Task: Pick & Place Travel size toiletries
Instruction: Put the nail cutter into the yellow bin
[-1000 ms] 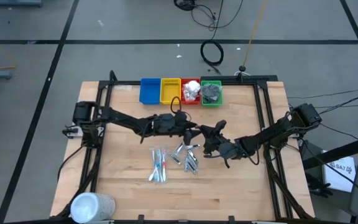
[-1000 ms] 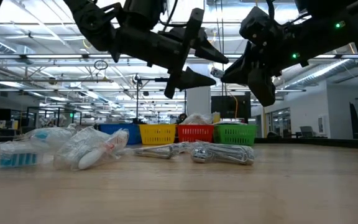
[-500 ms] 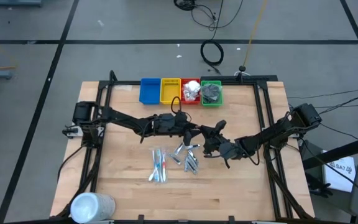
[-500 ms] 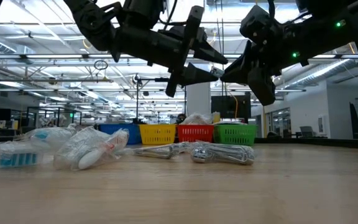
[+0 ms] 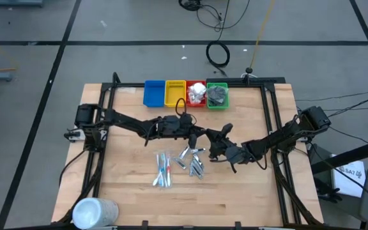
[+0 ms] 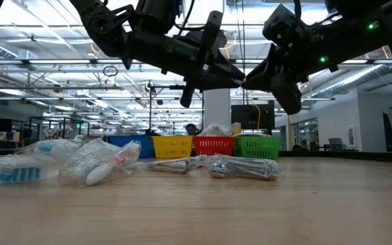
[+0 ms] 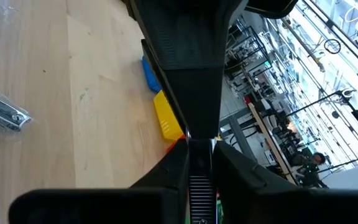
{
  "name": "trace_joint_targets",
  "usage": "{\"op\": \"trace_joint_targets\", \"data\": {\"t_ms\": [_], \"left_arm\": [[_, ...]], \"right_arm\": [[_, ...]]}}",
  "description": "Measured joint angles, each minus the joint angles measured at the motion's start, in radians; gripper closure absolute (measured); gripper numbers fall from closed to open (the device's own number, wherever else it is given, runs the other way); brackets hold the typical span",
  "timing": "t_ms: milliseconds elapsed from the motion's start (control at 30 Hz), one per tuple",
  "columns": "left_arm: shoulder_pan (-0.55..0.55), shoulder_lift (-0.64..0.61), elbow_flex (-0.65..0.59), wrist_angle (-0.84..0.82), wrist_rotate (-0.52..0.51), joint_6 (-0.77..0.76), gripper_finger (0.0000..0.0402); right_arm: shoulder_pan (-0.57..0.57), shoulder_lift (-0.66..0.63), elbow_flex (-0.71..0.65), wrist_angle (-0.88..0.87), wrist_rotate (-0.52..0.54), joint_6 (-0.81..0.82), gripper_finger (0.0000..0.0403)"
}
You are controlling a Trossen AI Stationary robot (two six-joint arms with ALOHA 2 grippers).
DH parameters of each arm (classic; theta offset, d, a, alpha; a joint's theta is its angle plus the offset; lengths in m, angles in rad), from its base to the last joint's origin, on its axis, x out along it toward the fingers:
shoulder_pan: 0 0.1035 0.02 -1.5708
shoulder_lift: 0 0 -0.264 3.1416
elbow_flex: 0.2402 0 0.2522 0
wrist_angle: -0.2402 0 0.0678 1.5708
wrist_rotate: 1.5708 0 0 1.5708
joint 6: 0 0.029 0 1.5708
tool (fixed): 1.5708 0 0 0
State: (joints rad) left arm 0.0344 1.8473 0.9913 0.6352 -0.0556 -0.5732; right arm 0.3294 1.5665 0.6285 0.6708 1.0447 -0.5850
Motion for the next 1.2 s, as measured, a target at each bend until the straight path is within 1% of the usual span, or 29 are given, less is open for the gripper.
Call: {"op": "trace_joint_targets", "data": {"t_ms": [67,133,267,433,533,633,700,767,867,967,1133,1200], "left_arm": [[0.003,0.000,0.000,0.002,0.004,0.006,0.0361],[0.006,0.000,0.000,0.006,0.011,0.011,0.0361],[0.006,0.000,0.000,0.017,0.013,0.015,0.0361],[0.006,0.000,0.000,0.017,0.008,0.075,0.0361],[0.006,0.000,0.000,0.015,-0.016,0.115,0.0361],[0.007,-0.007,0.000,-0.012,-0.073,0.153,0.0361],[0.009,-0.024,0.000,-0.053,-0.125,0.184,0.0361],[0.009,-0.061,0.000,-0.137,-0.189,0.216,0.0361],[0.008,-0.128,0.001,-0.266,-0.332,0.263,0.0361],[-0.001,-0.197,0.001,-0.376,-0.503,0.283,0.0361],[0.002,-0.267,0.001,-0.523,-0.789,0.256,0.0361],[0.019,-0.271,0.001,-0.552,-0.858,0.224,0.0361]], "right_arm": [[-0.001,0.000,0.000,0.001,0.000,0.030,0.0339],[-0.001,0.000,0.000,0.001,-0.002,0.058,0.0315],[0.008,0.000,0.000,-0.001,-0.001,0.120,0.0254],[0.045,-0.027,0.000,0.006,0.024,0.215,0.0184],[0.073,-0.084,0.000,-0.027,0.028,0.281,0.0159],[0.109,-0.165,0.000,-0.102,0.026,0.345,0.0151],[0.135,-0.230,0.000,-0.182,0.016,0.399,0.0151],[0.158,-0.299,0.000,-0.280,-0.036,0.473,0.0152],[0.177,-0.391,-0.014,-0.389,-0.137,0.584,0.0157],[0.187,-0.466,-0.069,-0.396,-0.209,0.626,0.0163],[0.190,-0.570,-0.170,-0.390,-0.209,0.675,0.0170],[0.190,-0.603,-0.211,-0.360,-0.209,0.677,0.0172]]}}
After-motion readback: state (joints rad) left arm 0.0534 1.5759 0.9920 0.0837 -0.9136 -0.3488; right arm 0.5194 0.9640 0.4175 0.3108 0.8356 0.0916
